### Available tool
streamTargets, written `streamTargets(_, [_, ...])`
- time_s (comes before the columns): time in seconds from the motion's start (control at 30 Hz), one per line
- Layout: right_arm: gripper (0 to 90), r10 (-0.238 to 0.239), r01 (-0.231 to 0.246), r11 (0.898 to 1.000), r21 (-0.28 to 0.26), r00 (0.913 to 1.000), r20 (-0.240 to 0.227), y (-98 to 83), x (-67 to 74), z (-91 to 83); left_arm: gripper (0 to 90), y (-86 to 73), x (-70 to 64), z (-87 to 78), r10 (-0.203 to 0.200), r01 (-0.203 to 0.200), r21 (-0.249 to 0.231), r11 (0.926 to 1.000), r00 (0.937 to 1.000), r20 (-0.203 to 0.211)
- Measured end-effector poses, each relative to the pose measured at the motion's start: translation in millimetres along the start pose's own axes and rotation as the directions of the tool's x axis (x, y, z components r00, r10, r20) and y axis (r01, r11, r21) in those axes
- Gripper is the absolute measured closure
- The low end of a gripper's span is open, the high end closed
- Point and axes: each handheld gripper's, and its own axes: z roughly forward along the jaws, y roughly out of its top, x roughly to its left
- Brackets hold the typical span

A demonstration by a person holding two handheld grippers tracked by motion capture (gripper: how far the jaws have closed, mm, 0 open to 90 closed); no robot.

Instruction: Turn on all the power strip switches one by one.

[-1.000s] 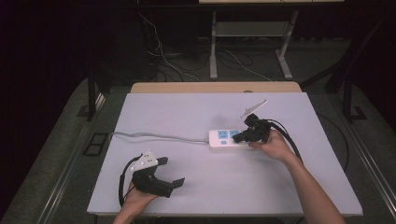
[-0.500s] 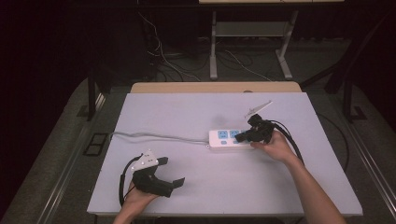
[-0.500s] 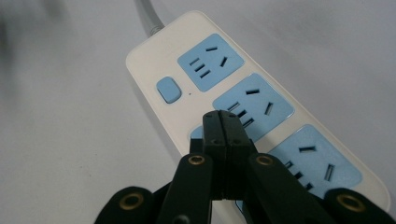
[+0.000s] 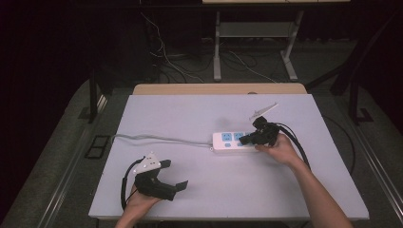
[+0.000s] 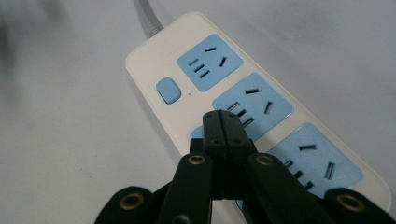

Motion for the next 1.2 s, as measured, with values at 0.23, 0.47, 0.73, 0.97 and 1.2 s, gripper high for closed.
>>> streamTargets(0.23, [90.0,-0.019,0.019,1.000,-0.001,0.9994,0.030,0.1,5.0,1.7,0.0,0.0,-1.1,0.7,0.002,-0.002,0.005,1.0000,1.0000,0.004])
streamTargets(0.47, [90.0,-0.065,0.063,0.998,0.026,0.9949,0.077,2.6,13.1,2.9,0.0,-0.2,-1.5,0.6,0.001,-0.001,0.005,1.0000,1.0000,0.004])
streamTargets(0.73, [90.0,-0.163,0.153,0.985,0.080,0.9749,0.152,5.7,26.9,5.5,0.0,-0.3,-1.2,1.3,-0.002,0.002,0.007,1.0000,1.0000,0.004])
streamTargets(0.97, [90.0,-0.124,0.118,0.991,0.067,0.9862,0.109,6.7,19.7,3.9,0.0,-0.7,1.4,-0.4,-0.015,0.015,-0.001,0.9999,0.9999,0.000])
streamTargets(1.2, [90.0,-0.087,0.084,0.996,0.040,0.9938,0.069,8.6,16.8,0.7,0.0,-0.4,1.3,-0.4,-0.010,0.010,0.000,0.9999,0.9999,0.003])
